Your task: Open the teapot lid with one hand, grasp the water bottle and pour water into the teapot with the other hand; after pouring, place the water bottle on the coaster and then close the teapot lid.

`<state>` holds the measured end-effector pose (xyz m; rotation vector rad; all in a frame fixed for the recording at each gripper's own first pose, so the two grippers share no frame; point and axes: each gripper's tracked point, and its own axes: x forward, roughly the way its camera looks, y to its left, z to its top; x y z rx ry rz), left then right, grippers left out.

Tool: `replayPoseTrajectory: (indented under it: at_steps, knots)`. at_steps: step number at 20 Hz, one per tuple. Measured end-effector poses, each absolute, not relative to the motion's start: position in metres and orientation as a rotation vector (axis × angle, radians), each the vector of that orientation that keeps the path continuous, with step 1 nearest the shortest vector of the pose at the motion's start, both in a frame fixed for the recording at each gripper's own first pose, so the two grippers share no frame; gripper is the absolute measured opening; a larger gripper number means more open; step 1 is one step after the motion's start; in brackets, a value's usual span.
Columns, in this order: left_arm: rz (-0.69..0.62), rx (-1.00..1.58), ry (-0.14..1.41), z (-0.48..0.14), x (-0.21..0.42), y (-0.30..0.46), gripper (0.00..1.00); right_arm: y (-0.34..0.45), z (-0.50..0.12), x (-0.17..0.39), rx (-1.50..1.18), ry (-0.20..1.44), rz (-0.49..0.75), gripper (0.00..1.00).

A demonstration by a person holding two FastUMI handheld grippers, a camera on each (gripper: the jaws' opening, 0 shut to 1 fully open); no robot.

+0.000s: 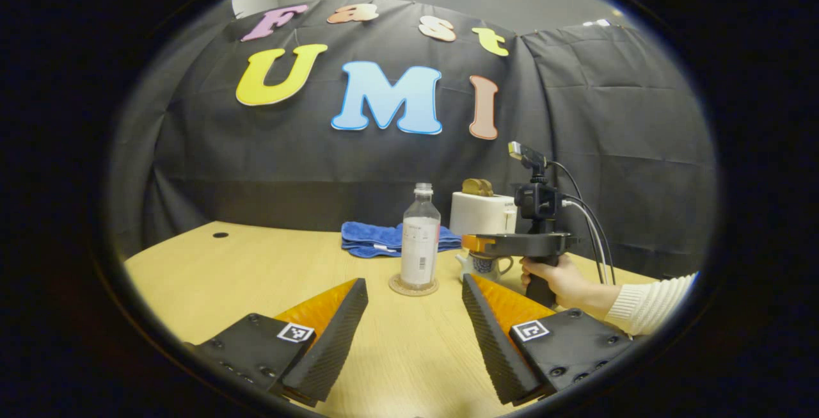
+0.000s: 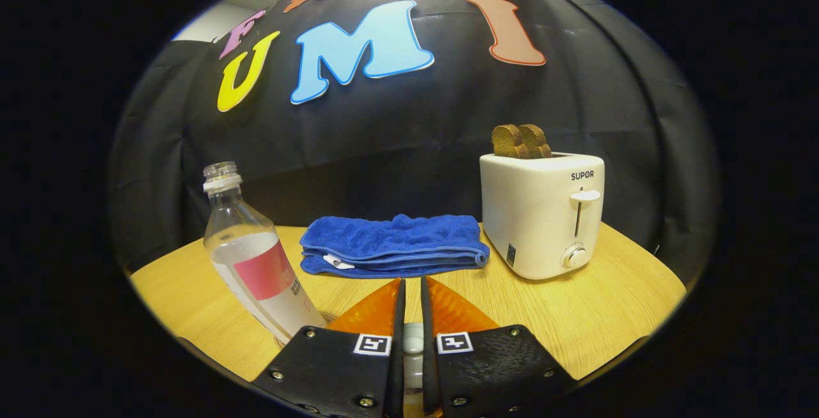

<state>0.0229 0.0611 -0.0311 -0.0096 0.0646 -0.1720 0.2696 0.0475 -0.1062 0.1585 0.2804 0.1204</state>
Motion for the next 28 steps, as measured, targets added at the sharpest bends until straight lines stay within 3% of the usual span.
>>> replayPoseTrajectory:
  at_steps: [3, 5, 6, 12, 19, 28]
  knots:
    - [-0.161, 0.008, 0.059, -0.029, 0.021, 0.062, 1.0, 0.047, -0.09, 0.259, 0.191, 0.257, 0.108, 0.19]
    - [-0.154, 0.02, 0.054, -0.027, 0.016, 0.061, 1.0, 0.048, -0.077, 0.24, 0.199, 0.235, 0.104, 0.3]
    - [-0.151, 0.024, 0.049, -0.024, 0.011, 0.06, 1.0, 0.048, -0.067, 0.227, 0.191, 0.221, 0.098, 0.45]
    - [-0.154, 0.036, 0.037, -0.014, -0.018, 0.047, 1.0, 0.048, -0.016, 0.12, 0.128, 0.122, 0.07, 0.89]
    - [-0.141, 0.058, 0.014, -0.001, -0.043, 0.05, 1.0, 0.056, 0.007, -0.003, 0.003, 0.062, 0.053, 0.91]
    - [-0.23, 0.127, -0.045, 0.019, -0.077, 0.003, 1.0, 0.082, 0.018, -0.062, 0.004, 0.02, 0.053, 0.91]
